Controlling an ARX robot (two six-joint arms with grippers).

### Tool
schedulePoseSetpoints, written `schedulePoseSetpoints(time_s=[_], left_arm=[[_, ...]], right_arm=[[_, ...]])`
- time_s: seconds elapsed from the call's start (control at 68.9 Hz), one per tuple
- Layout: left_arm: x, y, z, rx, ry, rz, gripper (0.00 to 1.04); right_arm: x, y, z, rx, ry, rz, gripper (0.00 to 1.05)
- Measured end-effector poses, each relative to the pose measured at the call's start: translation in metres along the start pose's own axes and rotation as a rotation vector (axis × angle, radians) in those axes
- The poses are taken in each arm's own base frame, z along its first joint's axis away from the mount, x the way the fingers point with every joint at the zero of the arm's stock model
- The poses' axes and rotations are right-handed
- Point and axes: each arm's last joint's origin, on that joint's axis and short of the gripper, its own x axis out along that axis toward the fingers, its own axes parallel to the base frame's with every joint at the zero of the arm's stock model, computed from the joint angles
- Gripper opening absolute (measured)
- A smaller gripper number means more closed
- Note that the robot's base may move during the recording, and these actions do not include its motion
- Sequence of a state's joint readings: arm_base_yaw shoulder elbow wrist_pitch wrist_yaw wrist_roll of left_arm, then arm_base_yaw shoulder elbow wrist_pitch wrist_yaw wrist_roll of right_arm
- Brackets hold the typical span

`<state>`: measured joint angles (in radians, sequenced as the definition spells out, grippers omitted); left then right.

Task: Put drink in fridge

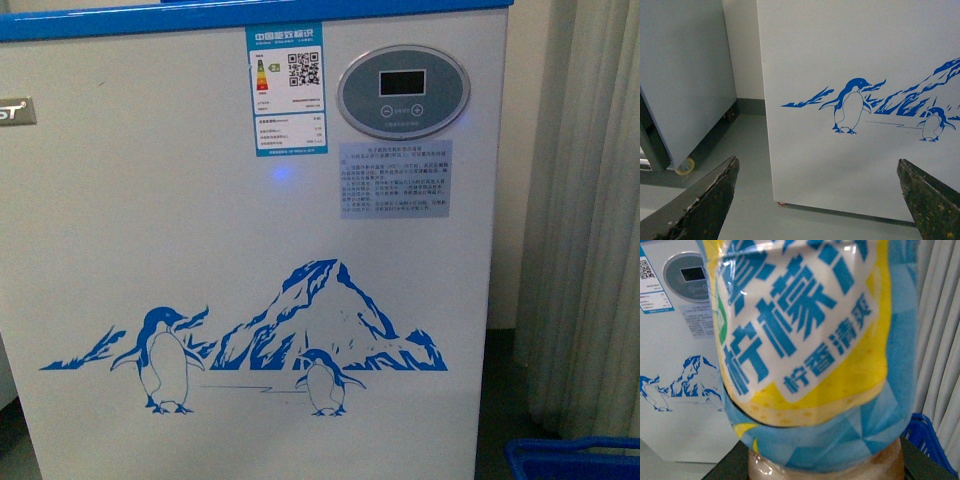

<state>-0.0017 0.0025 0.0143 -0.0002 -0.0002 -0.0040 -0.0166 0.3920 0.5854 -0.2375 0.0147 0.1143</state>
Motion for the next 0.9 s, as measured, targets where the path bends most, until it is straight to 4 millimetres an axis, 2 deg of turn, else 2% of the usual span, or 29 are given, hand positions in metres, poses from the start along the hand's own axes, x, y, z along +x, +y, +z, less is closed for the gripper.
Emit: schedulePoseSetpoints(time_s=[0.9], left_arm=[[0.0, 0.0, 0.0, 0.0, 0.0, 0.0, 0.97]], right_arm=[[0.0013, -0.0003, -0.0029, 0.0, 0.01, -0.002, 0.41]])
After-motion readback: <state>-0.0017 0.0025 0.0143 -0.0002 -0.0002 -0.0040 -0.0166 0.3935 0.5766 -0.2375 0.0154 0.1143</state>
